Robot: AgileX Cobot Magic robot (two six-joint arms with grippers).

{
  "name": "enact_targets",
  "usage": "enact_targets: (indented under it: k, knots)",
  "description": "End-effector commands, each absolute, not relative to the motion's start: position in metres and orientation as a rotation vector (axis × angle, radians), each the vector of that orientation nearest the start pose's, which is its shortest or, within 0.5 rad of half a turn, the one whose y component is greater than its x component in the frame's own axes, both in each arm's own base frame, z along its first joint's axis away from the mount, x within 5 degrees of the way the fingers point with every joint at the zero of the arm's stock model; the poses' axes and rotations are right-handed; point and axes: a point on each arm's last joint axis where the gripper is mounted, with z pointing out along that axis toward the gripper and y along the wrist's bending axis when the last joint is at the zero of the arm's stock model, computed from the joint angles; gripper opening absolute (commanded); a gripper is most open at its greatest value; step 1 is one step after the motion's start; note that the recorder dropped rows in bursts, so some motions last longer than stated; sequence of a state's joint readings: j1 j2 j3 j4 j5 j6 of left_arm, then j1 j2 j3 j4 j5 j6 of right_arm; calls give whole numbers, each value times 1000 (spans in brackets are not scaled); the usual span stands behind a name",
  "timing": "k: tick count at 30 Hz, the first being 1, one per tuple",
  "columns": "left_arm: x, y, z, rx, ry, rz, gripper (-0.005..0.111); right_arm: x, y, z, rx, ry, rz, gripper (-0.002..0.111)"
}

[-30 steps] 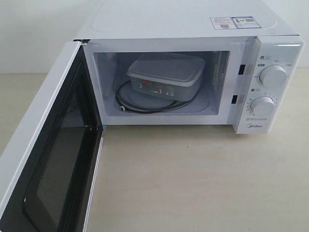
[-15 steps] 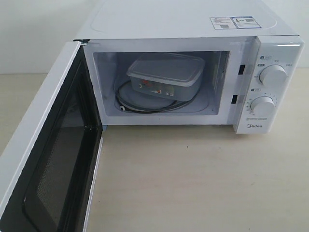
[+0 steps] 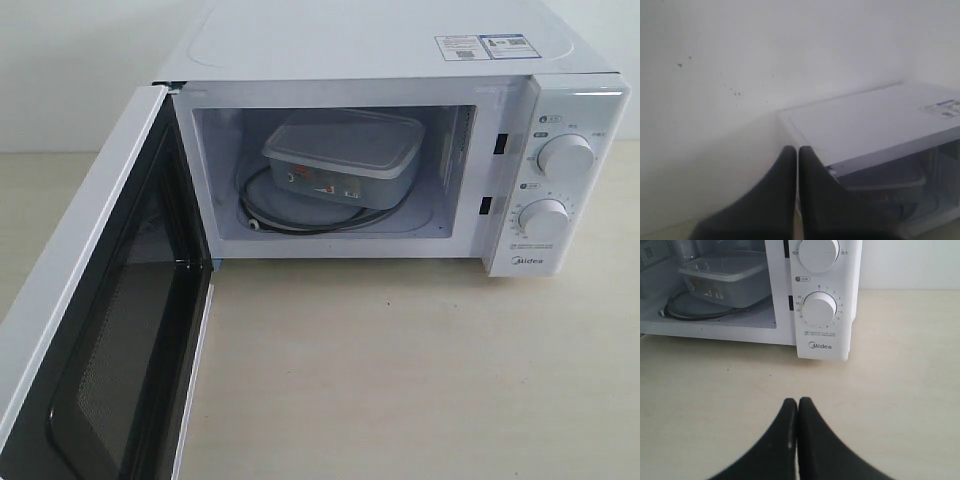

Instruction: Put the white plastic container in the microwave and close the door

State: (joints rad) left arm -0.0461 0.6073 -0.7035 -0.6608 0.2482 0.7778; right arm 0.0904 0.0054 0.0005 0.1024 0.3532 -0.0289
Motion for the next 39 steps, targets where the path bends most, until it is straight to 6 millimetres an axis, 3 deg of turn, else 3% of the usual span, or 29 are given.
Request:
enact_targets:
  k: [1, 11, 19, 22, 25, 29, 32, 39]
  knots:
    - [150, -15, 380, 205, 1588, -19, 4, 53, 8, 182, -53, 1832, 139, 0]
    - [180, -13, 365, 176, 1660, 7, 4, 53, 8, 182, -53, 1832, 139, 0]
    - [161, -25, 318, 745, 2096, 44, 4, 53, 8, 182, -53, 1832, 139, 0]
    - [151, -25, 307, 833, 2228, 15, 4, 53, 8, 182, -51, 1832, 141, 0]
    - [148, -25, 303, 776, 2320, -42, 4, 53, 8, 182, -51, 1832, 141, 0]
    - [145, -36, 299, 732, 2386, -253, 4, 53, 8, 182, -51, 1832, 141, 0]
    - [146, -46, 300, 731, 2364, -416, 4, 53, 8, 182, -51, 1832, 141, 0]
    - [151, -59, 305, 732, 2267, -603, 4, 53, 8, 182, -51, 1832, 141, 0]
